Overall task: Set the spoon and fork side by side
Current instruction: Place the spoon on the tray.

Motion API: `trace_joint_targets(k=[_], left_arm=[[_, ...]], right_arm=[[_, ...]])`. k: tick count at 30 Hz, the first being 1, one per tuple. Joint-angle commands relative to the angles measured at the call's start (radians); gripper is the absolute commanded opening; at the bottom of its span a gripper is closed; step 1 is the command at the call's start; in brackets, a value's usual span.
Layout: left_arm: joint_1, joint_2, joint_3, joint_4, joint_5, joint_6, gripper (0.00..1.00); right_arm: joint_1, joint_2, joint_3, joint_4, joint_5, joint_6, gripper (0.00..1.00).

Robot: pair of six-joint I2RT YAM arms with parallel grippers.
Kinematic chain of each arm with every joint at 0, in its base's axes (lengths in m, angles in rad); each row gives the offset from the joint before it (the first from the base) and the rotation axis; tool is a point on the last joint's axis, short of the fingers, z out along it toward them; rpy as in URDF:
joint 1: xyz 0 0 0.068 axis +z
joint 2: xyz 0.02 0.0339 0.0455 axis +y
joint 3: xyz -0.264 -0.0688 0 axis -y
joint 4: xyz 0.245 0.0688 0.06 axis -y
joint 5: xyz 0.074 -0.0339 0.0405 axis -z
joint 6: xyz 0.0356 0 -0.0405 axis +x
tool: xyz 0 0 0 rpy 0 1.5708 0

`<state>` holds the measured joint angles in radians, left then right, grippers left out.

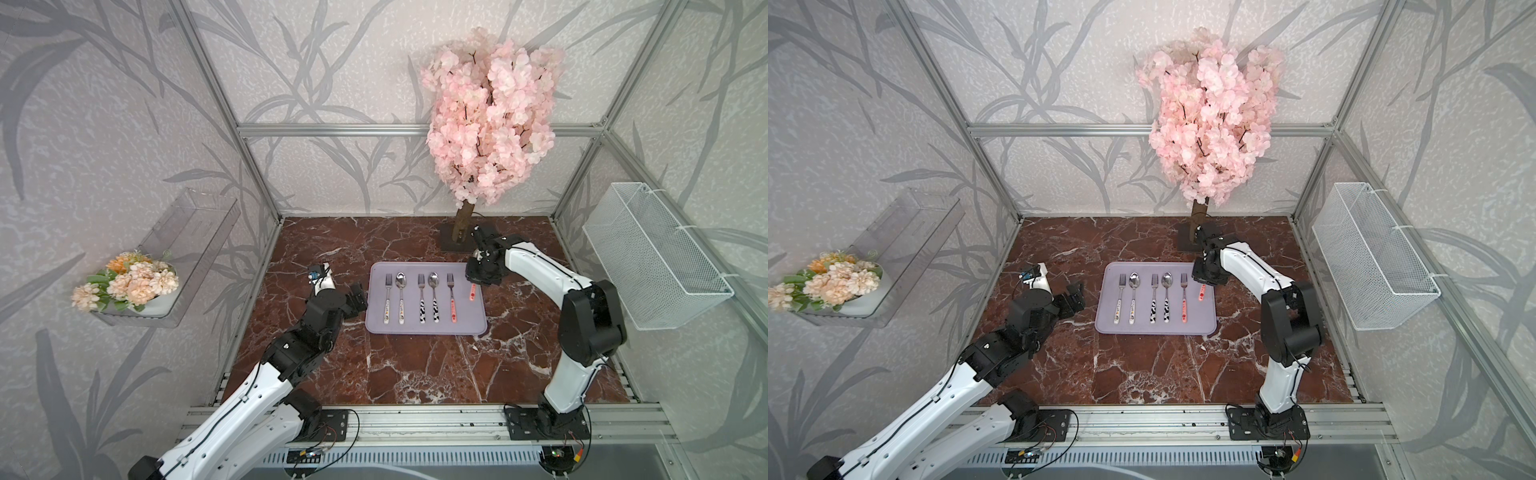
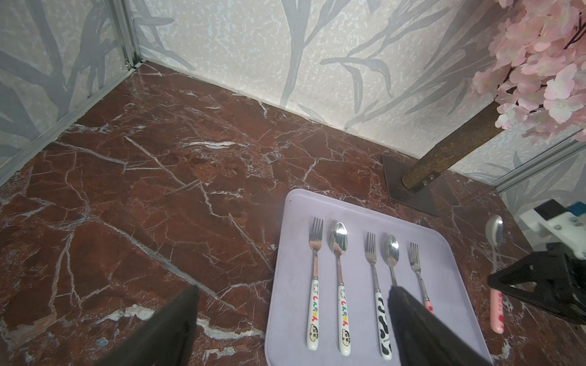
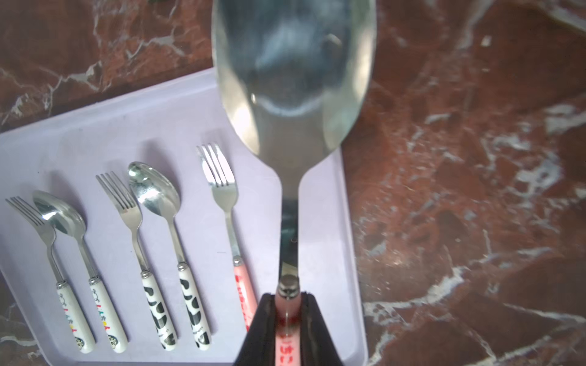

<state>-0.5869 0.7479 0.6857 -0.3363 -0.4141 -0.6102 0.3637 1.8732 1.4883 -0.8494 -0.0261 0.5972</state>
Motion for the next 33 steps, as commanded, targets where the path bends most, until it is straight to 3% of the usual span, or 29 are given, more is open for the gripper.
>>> trace_joint_targets(k=[1, 11, 33], left_arm=[[0.007, -0.016, 0.04, -0.027, -0.007, -0.001, 0.95], [0.007, -0.018, 0.027, -0.019, -0.007, 0.001, 0.96], [0.007, -0.009, 0.024, -0.021, -0.013, 0.007, 0.97]], right_arm=[[0.011, 0.107, 0.058, -0.152, -0.01, -0.065, 0.02], [0.064, 0.182, 0.005, -0.126, -0.035, -0.101, 0.0], [0.073, 0.256, 0.067, -0.144, 0.017, -0.132, 0.0]])
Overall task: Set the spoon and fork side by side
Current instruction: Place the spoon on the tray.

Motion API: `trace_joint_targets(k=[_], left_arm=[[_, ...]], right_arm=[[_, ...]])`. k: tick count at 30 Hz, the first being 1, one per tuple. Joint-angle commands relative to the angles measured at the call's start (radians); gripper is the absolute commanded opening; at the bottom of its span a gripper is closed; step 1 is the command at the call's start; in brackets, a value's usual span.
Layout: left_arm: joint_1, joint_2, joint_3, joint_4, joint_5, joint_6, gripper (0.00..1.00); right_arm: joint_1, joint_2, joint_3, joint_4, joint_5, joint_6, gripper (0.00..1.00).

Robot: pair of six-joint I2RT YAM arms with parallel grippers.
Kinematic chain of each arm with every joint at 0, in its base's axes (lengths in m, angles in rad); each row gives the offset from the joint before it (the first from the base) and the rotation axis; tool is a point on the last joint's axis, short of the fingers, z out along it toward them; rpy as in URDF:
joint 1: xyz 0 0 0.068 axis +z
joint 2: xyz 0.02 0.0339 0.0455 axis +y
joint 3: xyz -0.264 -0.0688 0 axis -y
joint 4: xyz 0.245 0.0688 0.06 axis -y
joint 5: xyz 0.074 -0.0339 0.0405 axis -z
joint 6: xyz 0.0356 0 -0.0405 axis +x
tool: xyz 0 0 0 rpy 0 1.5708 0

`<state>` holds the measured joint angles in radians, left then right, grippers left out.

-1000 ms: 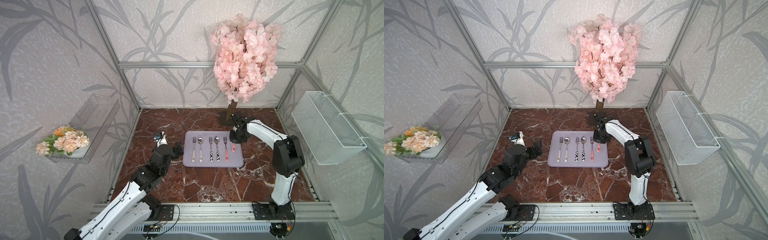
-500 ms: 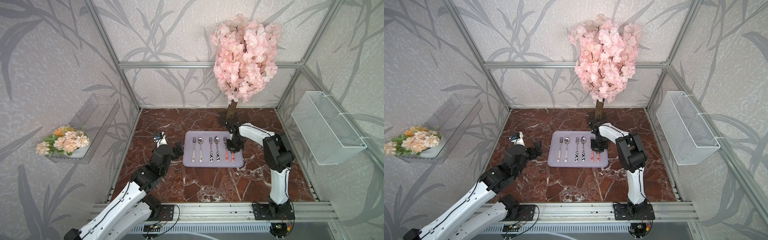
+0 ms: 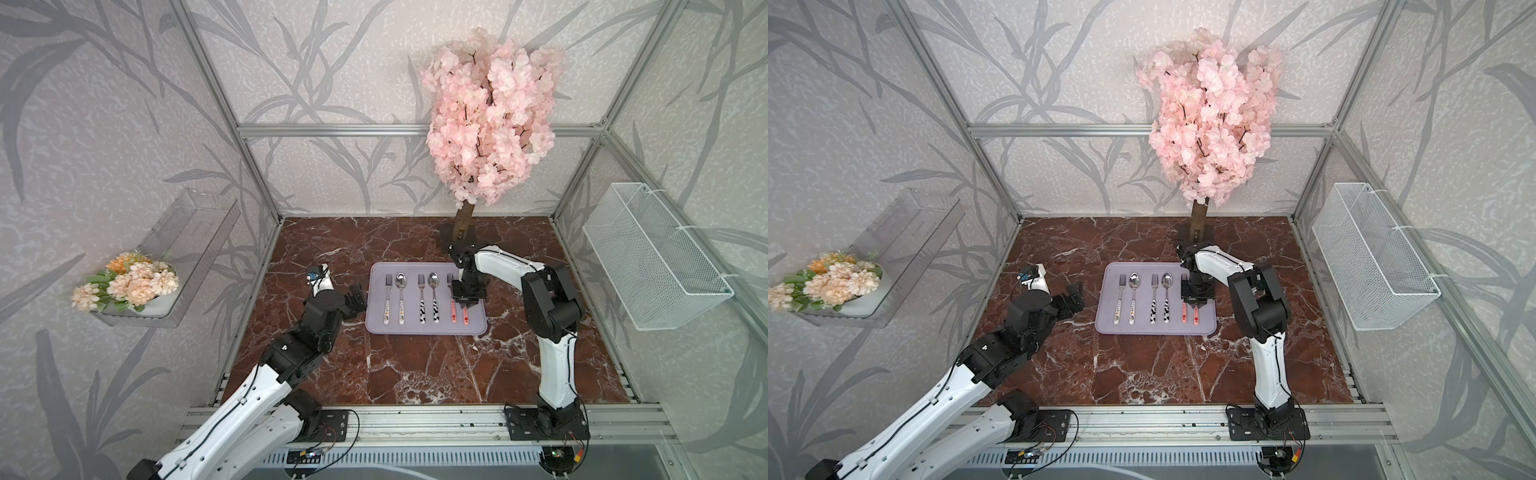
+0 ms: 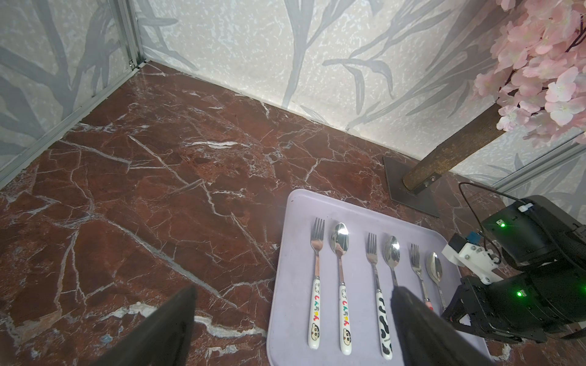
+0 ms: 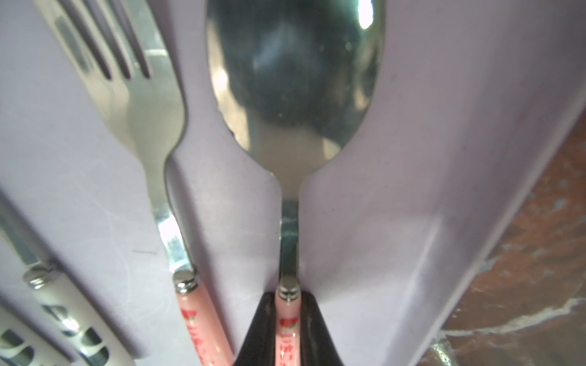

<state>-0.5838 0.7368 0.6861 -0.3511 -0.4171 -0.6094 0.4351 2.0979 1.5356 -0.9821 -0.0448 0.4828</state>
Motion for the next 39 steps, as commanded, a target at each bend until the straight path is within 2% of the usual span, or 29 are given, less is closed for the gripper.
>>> trace_joint_targets(k=[1, 13, 19, 30, 39], left_arm=[[0.004, 0.002, 0.021, -0.005, -0.009, 0.007, 0.97], [0.004, -0.008, 0.011, -0.006, -0.012, 0.008, 0.97], [0.004, -0.009, 0.005, -0.008, -0.012, 0.011, 0.98], [0.004, -0.01, 0.013, -0.006, -0.004, 0.017, 0.97], [0.004, 0.013, 0.042, -0.026, -0.029, -0.004, 1.0]], right_arm=[[0.002, 0.03, 0.022, -0.012, 0.037, -0.018, 0.0], [0.002, 0.039, 0.024, 0.011, 0.022, -0.007, 0.01], [0.002, 0.041, 0.043, -0.007, 0.022, 0.003, 0.12], [0.007, 0.015, 0.028, -0.005, 0.024, 0.007, 0.26], [0.048, -0.113, 0.032, -0.019, 0.007, 0.002, 0.39]])
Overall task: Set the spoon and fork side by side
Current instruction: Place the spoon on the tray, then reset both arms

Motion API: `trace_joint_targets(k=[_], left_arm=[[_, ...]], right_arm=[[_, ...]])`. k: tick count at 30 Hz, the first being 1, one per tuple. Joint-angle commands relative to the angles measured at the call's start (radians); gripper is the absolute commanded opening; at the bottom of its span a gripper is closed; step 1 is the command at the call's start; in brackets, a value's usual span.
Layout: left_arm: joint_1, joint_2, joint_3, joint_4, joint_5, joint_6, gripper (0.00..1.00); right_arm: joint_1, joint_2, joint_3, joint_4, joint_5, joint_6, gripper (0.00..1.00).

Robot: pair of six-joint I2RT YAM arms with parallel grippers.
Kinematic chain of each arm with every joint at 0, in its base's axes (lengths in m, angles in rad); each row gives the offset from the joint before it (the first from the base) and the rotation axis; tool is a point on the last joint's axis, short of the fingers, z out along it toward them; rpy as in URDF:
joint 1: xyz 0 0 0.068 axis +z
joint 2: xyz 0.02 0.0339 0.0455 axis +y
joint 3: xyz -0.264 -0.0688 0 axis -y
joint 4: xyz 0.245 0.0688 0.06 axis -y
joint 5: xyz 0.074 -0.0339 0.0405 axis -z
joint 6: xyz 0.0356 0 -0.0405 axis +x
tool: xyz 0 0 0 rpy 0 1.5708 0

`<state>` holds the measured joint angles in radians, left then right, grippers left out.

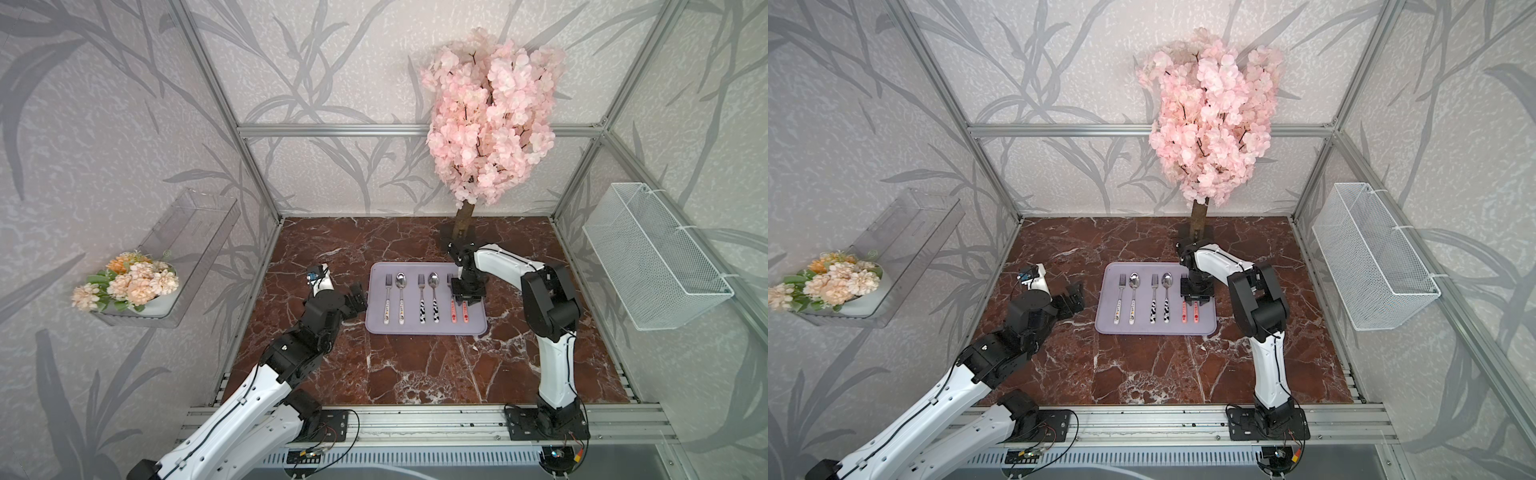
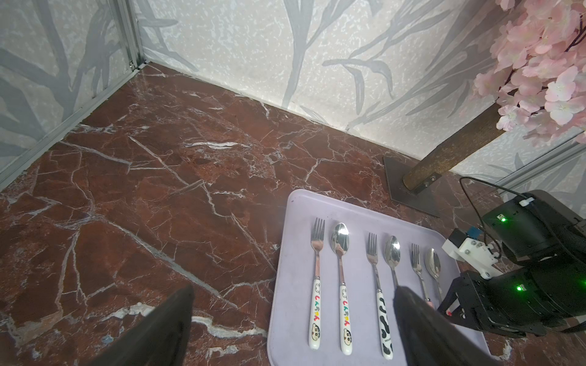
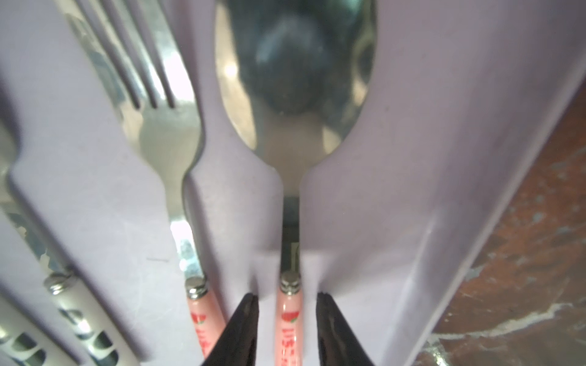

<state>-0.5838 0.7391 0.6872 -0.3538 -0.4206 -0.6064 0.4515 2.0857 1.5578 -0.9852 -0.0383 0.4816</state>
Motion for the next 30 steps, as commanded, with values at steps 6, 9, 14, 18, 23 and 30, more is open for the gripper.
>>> trace_joint_targets(k=[6, 9, 14, 18, 23, 30], left_arm=[[0.005, 0.091, 0.151, -0.012, -0.077, 0.033, 1.0], [0.011, 0.198, 0.267, 0.017, -0.116, 0.124, 1.0], [0.023, 0.325, 0.342, 0.205, -0.362, 0.226, 1.0], [0.155, 0.27, 0.077, 0.785, -0.224, 0.511, 1.0], [0.511, 0.314, -0.201, 1.169, 0.069, 0.406, 1.0], [0.646, 0.54, -0.251, 1.107, 0.193, 0.424, 1.0]], right_arm=[[0.08, -0.422, -0.08, 0.2, 0.191, -0.026, 0.55], [0.077, -0.589, -0.216, 0.446, 0.388, -0.095, 0.77], [0.044, -0.585, -0.274, 0.569, 0.793, -0.241, 0.99], [0.039, -0.552, -0.37, 0.798, 0.965, -0.569, 0.99], [-0.06, -0.661, -0.59, 1.095, 0.773, -0.531, 0.99], [-0.233, -0.711, -0.782, 1.34, 0.405, -0.504, 0.99]])
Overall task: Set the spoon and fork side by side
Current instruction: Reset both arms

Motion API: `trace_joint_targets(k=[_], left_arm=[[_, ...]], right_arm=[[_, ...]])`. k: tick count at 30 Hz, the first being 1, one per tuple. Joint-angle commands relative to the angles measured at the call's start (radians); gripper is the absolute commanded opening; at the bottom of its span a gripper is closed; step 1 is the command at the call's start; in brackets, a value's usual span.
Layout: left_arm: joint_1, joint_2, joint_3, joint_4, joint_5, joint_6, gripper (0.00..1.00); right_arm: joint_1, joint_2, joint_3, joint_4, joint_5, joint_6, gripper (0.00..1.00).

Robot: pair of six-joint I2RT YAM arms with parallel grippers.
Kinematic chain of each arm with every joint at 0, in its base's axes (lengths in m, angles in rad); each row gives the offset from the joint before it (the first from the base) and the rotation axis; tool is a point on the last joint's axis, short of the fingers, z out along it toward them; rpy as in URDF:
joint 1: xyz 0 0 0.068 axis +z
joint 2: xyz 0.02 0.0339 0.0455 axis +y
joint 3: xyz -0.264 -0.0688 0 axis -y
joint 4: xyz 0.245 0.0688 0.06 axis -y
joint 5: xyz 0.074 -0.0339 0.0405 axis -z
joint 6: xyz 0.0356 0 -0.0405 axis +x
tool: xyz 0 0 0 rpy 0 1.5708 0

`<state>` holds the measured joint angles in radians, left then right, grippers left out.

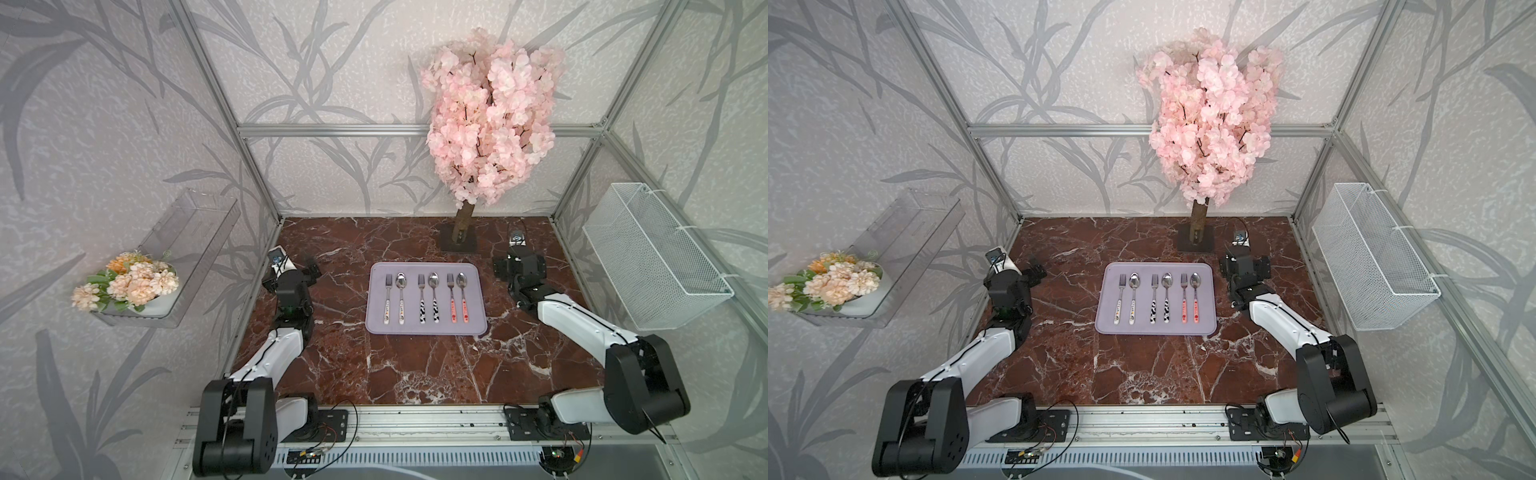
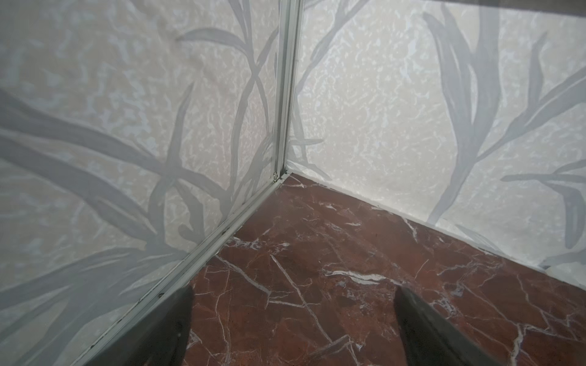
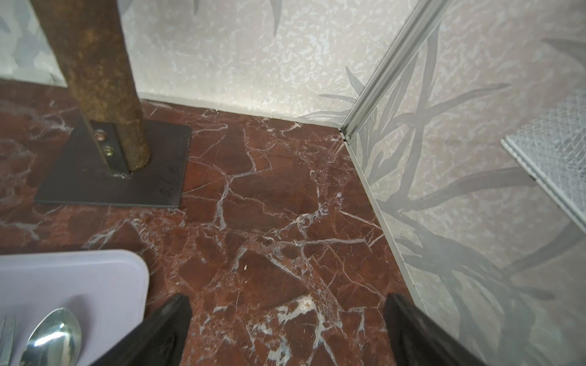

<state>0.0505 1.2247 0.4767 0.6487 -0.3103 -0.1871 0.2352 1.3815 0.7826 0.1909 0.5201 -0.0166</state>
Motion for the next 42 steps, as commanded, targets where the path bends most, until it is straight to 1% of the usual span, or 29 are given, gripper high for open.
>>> trace_joint_targets(k=[1, 2, 3, 4, 5, 7, 8, 9, 10, 11, 12, 14, 15, 16, 18, 20, 21, 23, 25, 26, 27, 28, 30, 31, 32, 33, 34, 38, 42], left_arm=[[0.012, 0.083, -0.054, 0.14, 0.077, 0.003, 1.0], [0.012, 0.127, -0.066, 0.172, 0.069, 0.003, 1.0], [0.012, 0.16, -0.056, 0.163, 0.088, 0.041, 1.0], [0.011, 0.175, -0.043, 0.129, 0.108, 0.044, 1.0], [0.01, 0.194, -0.049, 0.149, 0.114, 0.05, 1.0], [0.008, 0.23, -0.099, 0.248, 0.119, 0.053, 1.0], [0.007, 0.252, -0.135, 0.36, 0.128, 0.073, 1.0], [0.0, 0.247, -0.149, 0.387, 0.171, 0.099, 1.0], [-0.012, 0.236, -0.136, 0.34, 0.187, 0.116, 1.0], [-0.037, 0.249, -0.164, 0.4, 0.177, 0.145, 1.0], [-0.067, 0.269, -0.227, 0.532, 0.154, 0.174, 1.0], [-0.104, 0.328, -0.339, 0.833, 0.065, 0.191, 1.0], [-0.105, 0.332, -0.366, 0.892, 0.055, 0.189, 1.0], [-0.105, 0.315, -0.357, 0.855, 0.057, 0.185, 1.0], [-0.099, 0.283, -0.272, 0.634, 0.073, 0.171, 1.0], [-0.099, 0.303, -0.255, 0.632, 0.06, 0.171, 1.0], [-0.1, 0.29, -0.244, 0.588, 0.051, 0.162, 1.0], [-0.103, 0.301, -0.251, 0.622, 0.05, 0.173, 1.0], [-0.103, 0.292, -0.245, 0.591, 0.054, 0.171, 1.0], [-0.103, 0.297, -0.248, 0.608, 0.052, 0.174, 1.0], [-0.102, 0.295, -0.245, 0.599, 0.055, 0.172, 1.0], [-0.103, 0.295, -0.245, 0.594, 0.054, 0.172, 1.0], [-0.103, 0.294, -0.245, 0.595, 0.054, 0.172, 1.0], [-0.103, 0.294, -0.245, 0.599, 0.054, 0.174, 1.0], [-0.103, 0.295, -0.247, 0.599, 0.054, 0.173, 1.0], [-0.103, 0.294, -0.245, 0.596, 0.056, 0.172, 1.0], [-0.102, 0.295, -0.246, 0.599, 0.056, 0.172, 1.0], [-0.103, 0.294, -0.246, 0.599, 0.057, 0.172, 1.0], [-0.102, 0.295, -0.245, 0.596, 0.056, 0.172, 1.0]], right_arm=[[-0.026, 0.001, -0.005, 0.151, -0.174, -0.007, 0.99], [-0.037, 0.011, -0.007, 0.143, -0.203, -0.002, 0.99], [-0.05, 0.018, -0.009, 0.132, -0.225, 0.009, 0.99], [-0.062, 0.022, -0.012, 0.125, -0.251, 0.015, 0.99], [-0.073, 0.024, -0.017, 0.125, -0.273, 0.017, 0.99], [-0.093, 0.029, -0.035, 0.146, -0.291, 0.041, 0.99], [-0.108, 0.036, -0.048, 0.17, -0.311, 0.061, 0.99], [-0.126, 0.043, -0.058, 0.187, -0.34, 0.087, 0.99], [-0.145, 0.047, -0.068, 0.209, -0.38, 0.1, 0.99], [-0.164, 0.048, -0.084, 0.236, -0.438, 0.095, 0.99], [-0.177, 0.045, -0.1, 0.256, -0.468, 0.093, 0.99], [-0.186, 0.042, -0.117, 0.272, -0.466, 0.081, 0.99], [-0.189, 0.044, -0.12, 0.268, -0.472, 0.065, 0.99], [-0.189, 0.046, -0.118, 0.252, -0.479, 0.051, 0.99], [-0.189, 0.06, -0.104, 0.196, -0.485, 0.036, 0.99], [-0.189, 0.09, -0.104, 0.185, -0.47, -0.011, 0.99], [-0.19, 0.107, -0.093, 0.165, -0.458, -0.003, 0.99], [-0.197, 0.137, -0.113, 0.186, -0.441, 0.026, 0.99], [-0.198, 0.173, -0.199, 0.359, -0.421, 0.03, 0.99], [-0.195, 0.174, -0.24, 0.432, -0.396, 0.031, 0.99], [-0.193, 0.145, -0.252, 0.413, -0.386, 0.038, 0.99], [-0.194, 0.133, -0.288, 0.462, -0.384, 0.038, 0.99], [-0.194, 0.149, -0.416, 0.712, -0.355, 0.053, 0.99], [-0.195, 0.19, -0.467, 0.873, -0.347, 0.043, 0.99], [-0.184, 0.239, -0.515, 1.041, -0.378, 0.007, 0.99], [-0.151, 0.228, -0.538, 1.053, -0.361, -0.03, 0.99], [-0.142, 0.227, -0.534, 1.042, -0.346, -0.03, 0.99], [-0.159, 0.217, -0.469, 0.914, -0.351, -0.006, 0.99], [-0.169, 0.214, -0.464, 0.899, -0.37, 0.001, 0.99]])
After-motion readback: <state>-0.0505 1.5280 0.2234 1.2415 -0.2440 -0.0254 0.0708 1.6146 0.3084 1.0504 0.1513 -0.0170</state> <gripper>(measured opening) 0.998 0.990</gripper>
